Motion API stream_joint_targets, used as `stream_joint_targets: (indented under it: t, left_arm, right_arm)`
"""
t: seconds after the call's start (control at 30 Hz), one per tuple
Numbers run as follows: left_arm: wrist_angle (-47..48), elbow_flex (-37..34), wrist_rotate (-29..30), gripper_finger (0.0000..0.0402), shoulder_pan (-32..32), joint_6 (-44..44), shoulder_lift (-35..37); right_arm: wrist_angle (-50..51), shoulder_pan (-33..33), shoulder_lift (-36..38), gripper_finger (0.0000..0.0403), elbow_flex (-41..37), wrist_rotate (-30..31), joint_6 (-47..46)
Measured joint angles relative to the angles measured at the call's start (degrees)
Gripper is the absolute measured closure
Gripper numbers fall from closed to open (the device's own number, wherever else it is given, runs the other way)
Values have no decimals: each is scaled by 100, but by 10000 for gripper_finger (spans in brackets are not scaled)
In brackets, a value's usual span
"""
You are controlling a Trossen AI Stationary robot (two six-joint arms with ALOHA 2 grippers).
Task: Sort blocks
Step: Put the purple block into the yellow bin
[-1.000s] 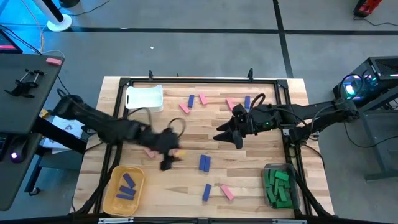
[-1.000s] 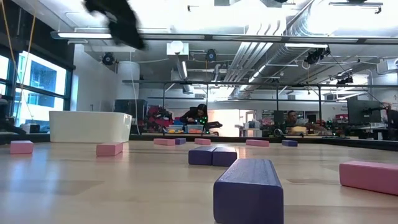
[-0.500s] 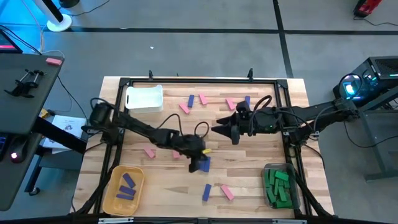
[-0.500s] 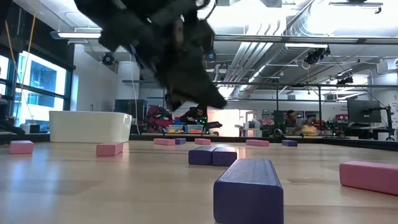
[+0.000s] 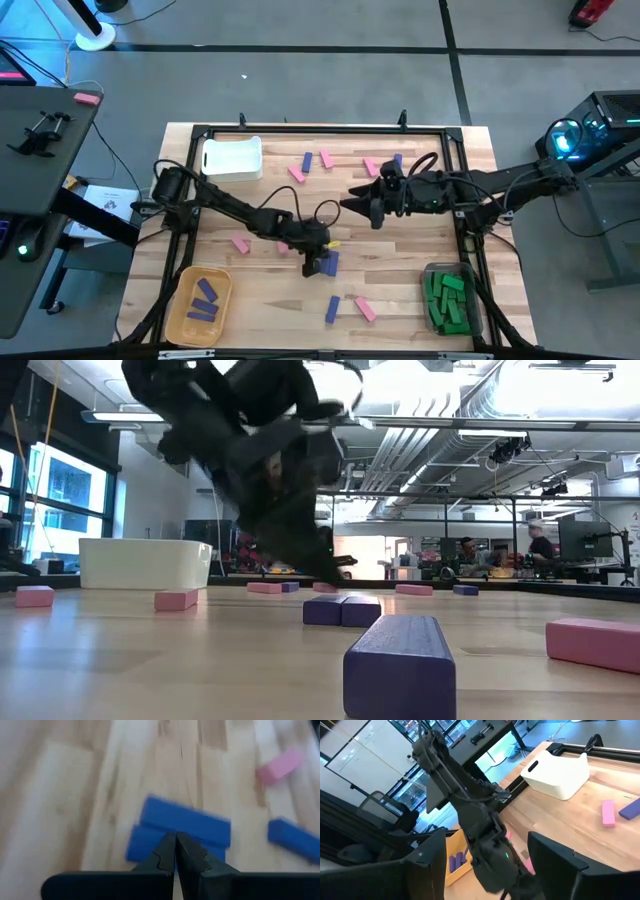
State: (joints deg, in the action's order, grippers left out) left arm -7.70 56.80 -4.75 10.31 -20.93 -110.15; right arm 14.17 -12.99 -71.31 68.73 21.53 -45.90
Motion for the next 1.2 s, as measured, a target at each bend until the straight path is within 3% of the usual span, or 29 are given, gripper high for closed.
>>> stream_joint_targets:
  t: [0.23,0.57,0.9,1.07,1.2]
  left_arm:
    - [142,28,-89,401,54,-91,-213]
    - [2246,5,-19,401,134,43,562]
    - [3897,-26,285,401,494,2547,1240]
    - [3495,-15,327,401,465,1740,1853]
    - [2742,-2,740,400,491,-126,2014]
  right_arm:
    - [8,63,0,190,0,2,5]
    - [75,63,0,190,0,-8,118]
    - [188,63,0,190,0,-26,139]
    - [248,71,0,190,0,-26,141]
    - [290,116,0,190,0,-27,158]
